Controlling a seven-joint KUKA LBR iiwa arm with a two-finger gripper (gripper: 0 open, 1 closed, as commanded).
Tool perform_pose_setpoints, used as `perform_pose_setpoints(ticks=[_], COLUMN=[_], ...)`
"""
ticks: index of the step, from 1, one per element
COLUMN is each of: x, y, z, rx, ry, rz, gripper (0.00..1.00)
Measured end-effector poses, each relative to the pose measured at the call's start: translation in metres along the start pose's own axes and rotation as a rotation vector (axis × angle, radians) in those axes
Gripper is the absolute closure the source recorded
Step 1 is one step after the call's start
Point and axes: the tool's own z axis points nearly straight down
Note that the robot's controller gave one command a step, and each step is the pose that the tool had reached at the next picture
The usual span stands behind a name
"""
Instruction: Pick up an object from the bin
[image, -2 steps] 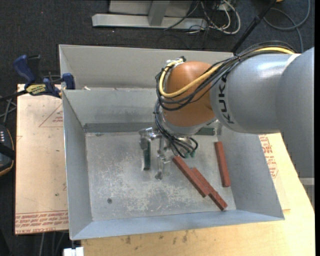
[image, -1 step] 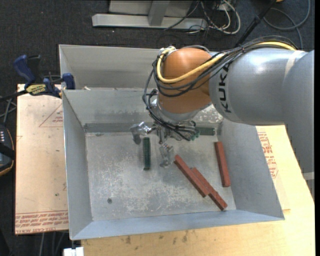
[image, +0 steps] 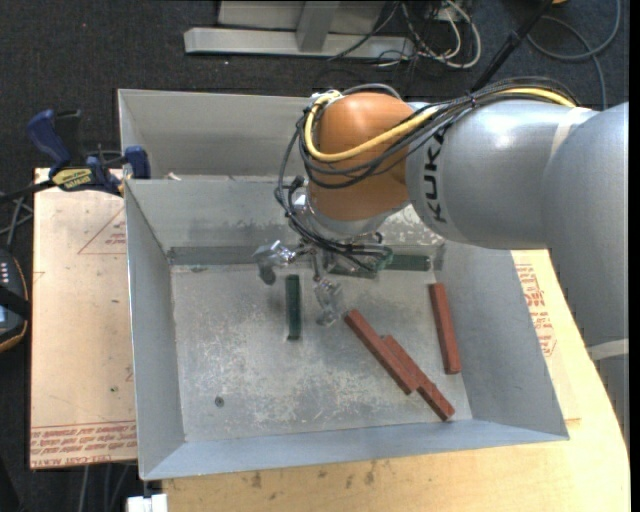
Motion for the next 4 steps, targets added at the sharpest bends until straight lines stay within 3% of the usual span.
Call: perform_pose_setpoints(ticks=[1, 2, 4], x=[-0.002, -0.008, -0.009], y=[-0.010, -0.016, -0.016], z=[0.037, 0.047, 0.043], rx=[-0.001, -0.003, -0.003], ry=[0.000, 0.001, 0.000], rz=[-0.364, -0.310, -0.307], gripper=[0.00, 1.00, 1.00])
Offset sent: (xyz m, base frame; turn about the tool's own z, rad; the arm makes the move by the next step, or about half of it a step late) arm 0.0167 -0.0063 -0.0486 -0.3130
